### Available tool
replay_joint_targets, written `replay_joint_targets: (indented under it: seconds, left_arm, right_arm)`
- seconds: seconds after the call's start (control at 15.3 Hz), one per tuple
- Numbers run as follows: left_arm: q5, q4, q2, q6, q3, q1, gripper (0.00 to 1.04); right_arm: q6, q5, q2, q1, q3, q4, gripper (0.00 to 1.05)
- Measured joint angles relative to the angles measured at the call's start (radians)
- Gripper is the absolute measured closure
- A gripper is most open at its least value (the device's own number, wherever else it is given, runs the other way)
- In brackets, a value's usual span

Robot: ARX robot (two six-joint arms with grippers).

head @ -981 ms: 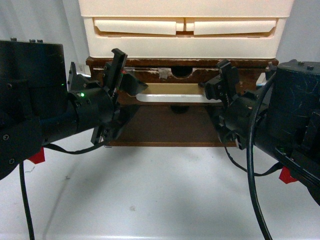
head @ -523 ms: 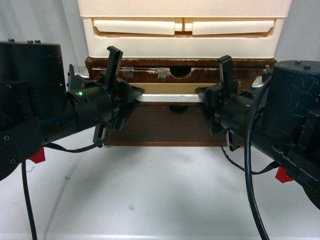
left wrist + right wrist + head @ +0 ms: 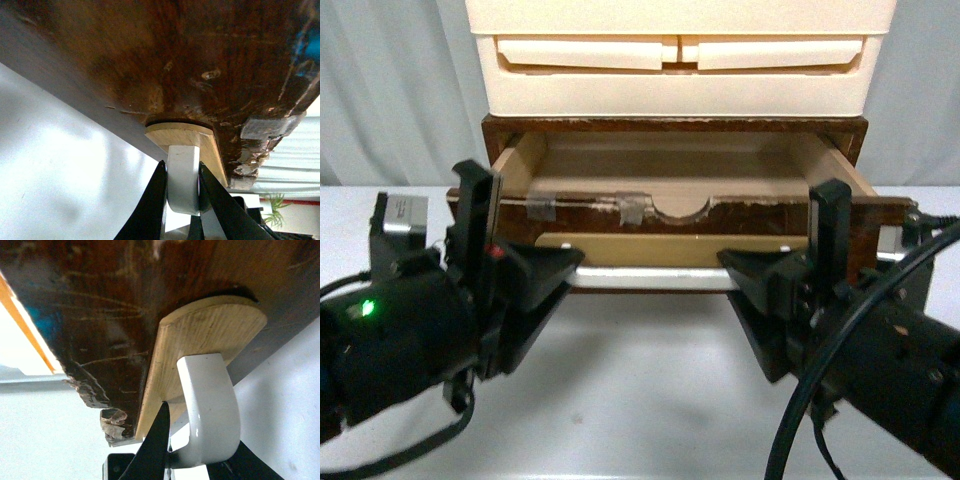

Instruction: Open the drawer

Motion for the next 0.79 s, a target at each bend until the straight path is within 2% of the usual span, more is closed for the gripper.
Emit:
replay_joint_targets:
  seconds: [0.07, 0.13, 0.2, 0.26, 0.33, 0.39, 0.46, 0.52, 0.59, 0.65, 0.72, 0.79]
  left_arm:
    - [-0.013, 0.005, -0.042, -0.004, -0.079, -0.019, 0.91]
    - [-0.013, 0.020, -0.061, 0.004, -0.125, -0.031, 0.85]
    - [0.053, 0.029, -0.108, 0.032, -0.180, -0.037, 0.72]
    - [0.073, -0.008, -0.180, 0.069, -0.184, -0.036, 0.60]
    - [0.089, -0.136, -0.298, 0.145, -0.162, -0.008, 0.45]
    - [0.081, -0.280, -0.399, 0.224, -0.147, 0.010, 0.36]
    - [0.029, -0.429, -0.516, 0.331, -0.140, 0.034, 0.27]
    - [-0.087, -0.468, -0.606, 0.467, -0.151, 0.040, 0.23]
    - [-0.298, -0.259, -0.629, 0.669, -0.206, 0.024, 0.33]
    - [-0.467, -0.188, -0.663, 0.872, -0.289, 0.045, 0.46]
    - [-0.538, -0.216, -0.694, 1.010, -0.331, 0.079, 0.55]
    - [-0.543, -0.248, -0.747, 1.112, -0.352, 0.109, 0.65]
  right_arm:
    - [0.010, 0.007, -0.031, 0.020, -0.071, 0.008, 0.88]
    - [-0.059, 0.048, -0.053, 0.040, -0.112, -0.004, 0.76]
    - [-0.125, 0.069, -0.071, 0.039, -0.119, -0.027, 0.63]
    - [-0.190, 0.088, -0.109, 0.033, -0.135, -0.048, 0.50]
    - [-0.265, 0.071, -0.202, 0.016, -0.180, -0.061, 0.36]
    - [-0.308, 0.072, -0.266, 0.005, -0.188, -0.071, 0.29]
    - [-0.338, 0.073, -0.318, -0.001, -0.188, -0.064, 0.19]
    - [-0.409, 0.136, -0.322, 0.014, -0.192, -0.047, 0.17]
    - [-0.654, 0.351, -0.322, 0.021, -0.231, -0.047, 0.30]
    - [-0.885, 0.477, -0.371, -0.012, -0.297, -0.059, 0.42]
    - [-1.057, 0.510, -0.442, -0.062, -0.341, -0.053, 0.52]
    - [-1.183, 0.504, -0.509, -0.094, -0.367, -0.045, 0.61]
